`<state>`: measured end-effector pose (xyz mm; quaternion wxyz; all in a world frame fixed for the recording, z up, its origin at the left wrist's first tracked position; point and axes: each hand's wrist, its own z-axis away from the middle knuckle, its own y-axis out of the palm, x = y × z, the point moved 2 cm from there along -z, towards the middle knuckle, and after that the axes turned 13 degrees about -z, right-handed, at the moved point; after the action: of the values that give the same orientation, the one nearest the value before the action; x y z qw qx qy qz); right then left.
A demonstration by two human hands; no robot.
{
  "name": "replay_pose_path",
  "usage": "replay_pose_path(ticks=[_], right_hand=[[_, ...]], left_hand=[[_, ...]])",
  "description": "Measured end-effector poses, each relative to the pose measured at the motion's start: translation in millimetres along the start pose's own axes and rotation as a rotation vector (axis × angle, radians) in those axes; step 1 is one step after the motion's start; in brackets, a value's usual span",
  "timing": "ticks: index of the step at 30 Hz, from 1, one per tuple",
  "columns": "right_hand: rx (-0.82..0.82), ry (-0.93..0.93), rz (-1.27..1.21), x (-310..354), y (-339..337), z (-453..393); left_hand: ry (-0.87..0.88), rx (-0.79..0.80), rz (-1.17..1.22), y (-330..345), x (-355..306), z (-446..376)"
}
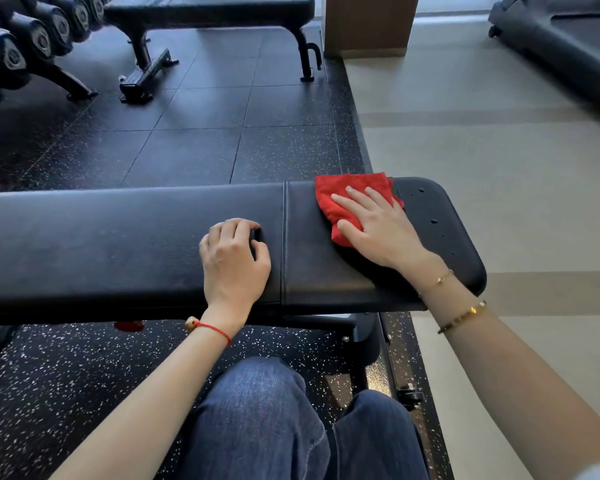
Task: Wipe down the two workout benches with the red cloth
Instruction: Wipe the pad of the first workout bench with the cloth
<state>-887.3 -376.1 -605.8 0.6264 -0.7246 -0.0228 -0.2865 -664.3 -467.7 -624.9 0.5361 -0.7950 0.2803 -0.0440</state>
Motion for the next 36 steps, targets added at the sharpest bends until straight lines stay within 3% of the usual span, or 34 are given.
replay_pose_path(ticks=[5, 10, 14, 24, 31, 36], right_hand=[[0.041, 0.072, 0.036, 23.4, 10.2, -27.0], [0.055, -0.136, 0.038, 57.2, 25.4, 17.3], [0.047, -0.209, 0.013, 42.6, 18.1, 57.1], [-0.007, 0.149, 0.035, 11.3, 6.0, -26.7], [0.084, -0.124, 0.034, 64.6, 28.5, -1.5], [0.044, -0.183, 0.001, 32.7, 11.7, 43.5]], left_hand=[[-0.011, 0.002, -0.002, 0.3, -1.4, 0.9], [-0.021, 0.007, -0.007, -1.7, -1.8, 1.4], [-0.014, 0.014, -0.014, -2.7, -2.9, 3.7], [0.004, 0.007, -0.032, -2.4, -3.5, 3.4], [-0.019, 0.014, -0.001, -1.9, -0.9, 1.6], [-0.005, 0.017, 0.009, -0.4, 0.8, 2.5]])
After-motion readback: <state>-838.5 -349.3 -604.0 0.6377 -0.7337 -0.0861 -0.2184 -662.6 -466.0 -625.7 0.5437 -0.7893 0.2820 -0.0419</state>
